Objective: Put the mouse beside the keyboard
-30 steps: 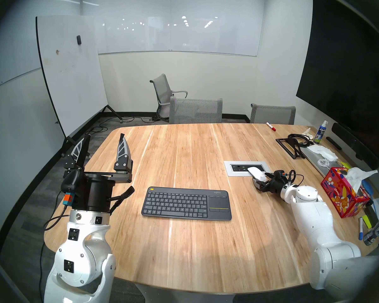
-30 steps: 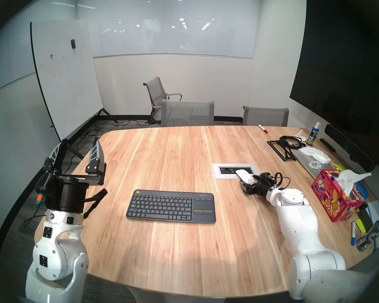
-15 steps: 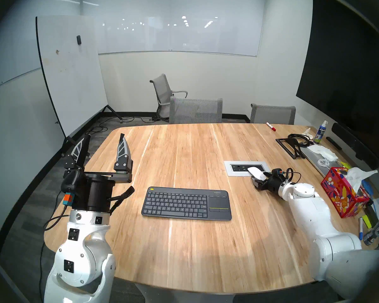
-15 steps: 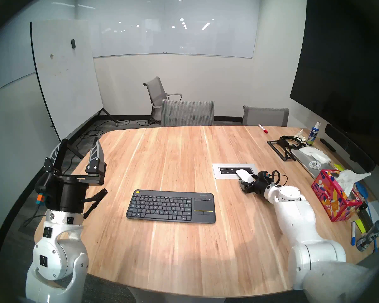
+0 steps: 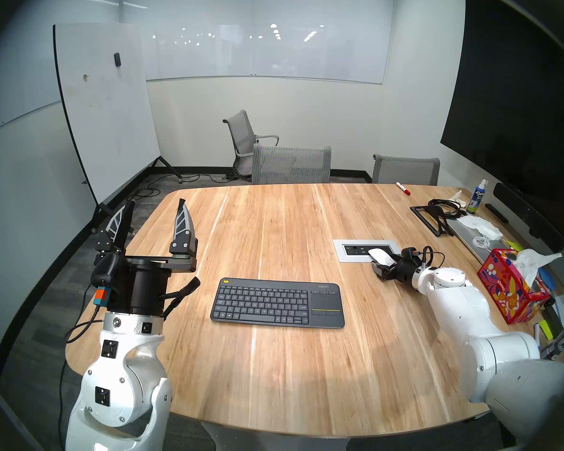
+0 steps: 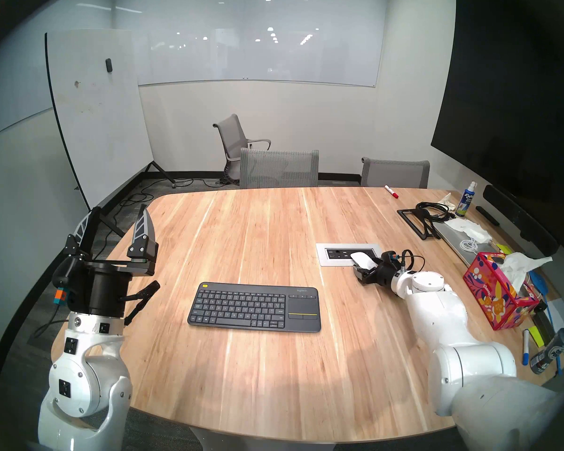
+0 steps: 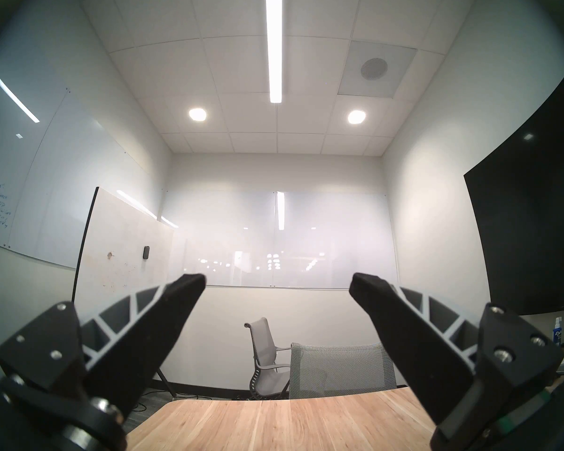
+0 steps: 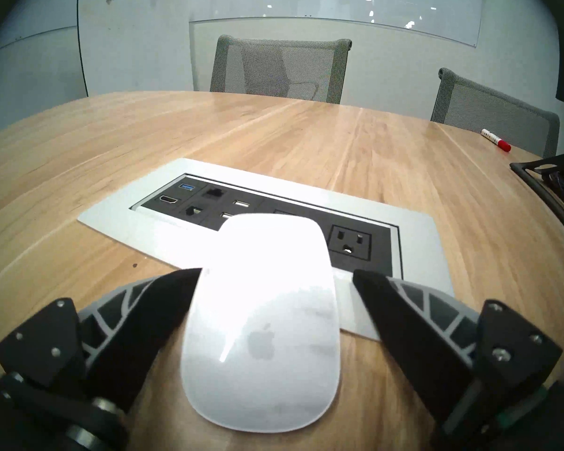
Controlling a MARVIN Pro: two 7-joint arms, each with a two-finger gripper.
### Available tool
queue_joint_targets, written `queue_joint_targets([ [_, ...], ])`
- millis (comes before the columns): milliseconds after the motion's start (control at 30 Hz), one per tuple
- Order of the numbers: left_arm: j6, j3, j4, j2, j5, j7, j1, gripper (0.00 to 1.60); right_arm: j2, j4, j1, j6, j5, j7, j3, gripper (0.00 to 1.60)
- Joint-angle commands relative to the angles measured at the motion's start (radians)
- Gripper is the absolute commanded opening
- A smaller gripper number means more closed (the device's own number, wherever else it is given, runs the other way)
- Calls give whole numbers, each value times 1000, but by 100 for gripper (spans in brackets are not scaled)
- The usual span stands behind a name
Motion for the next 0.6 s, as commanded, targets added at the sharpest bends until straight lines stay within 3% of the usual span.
queue_joint_targets([
  [0,-2,-1,-17,-2,0,2,-1,160,-10,30,82,5,-12,-6,-14,160],
  [33,-2,-1,-17,-2,0,2,-1,160,-11,32,84,4,-14,-6,-16,160],
  [67,-2,-1,-17,-2,0,2,-1,160,-12,34,86,3,-16,-5,-17,139],
  [100,-2,-1,-17,-2,0,2,-1,160,-14,33,86,4,-17,-4,-17,69],
  [167,-2,-1,-17,-2,0,2,-1,160,-16,28,86,6,-20,5,-19,0],
  [533,-3,-1,-15,-2,0,1,-2,160,-64,-132,33,41,-47,40,-52,0],
  [567,-3,-1,-15,-1,0,1,-3,160,-73,-111,49,30,-50,49,-60,0],
])
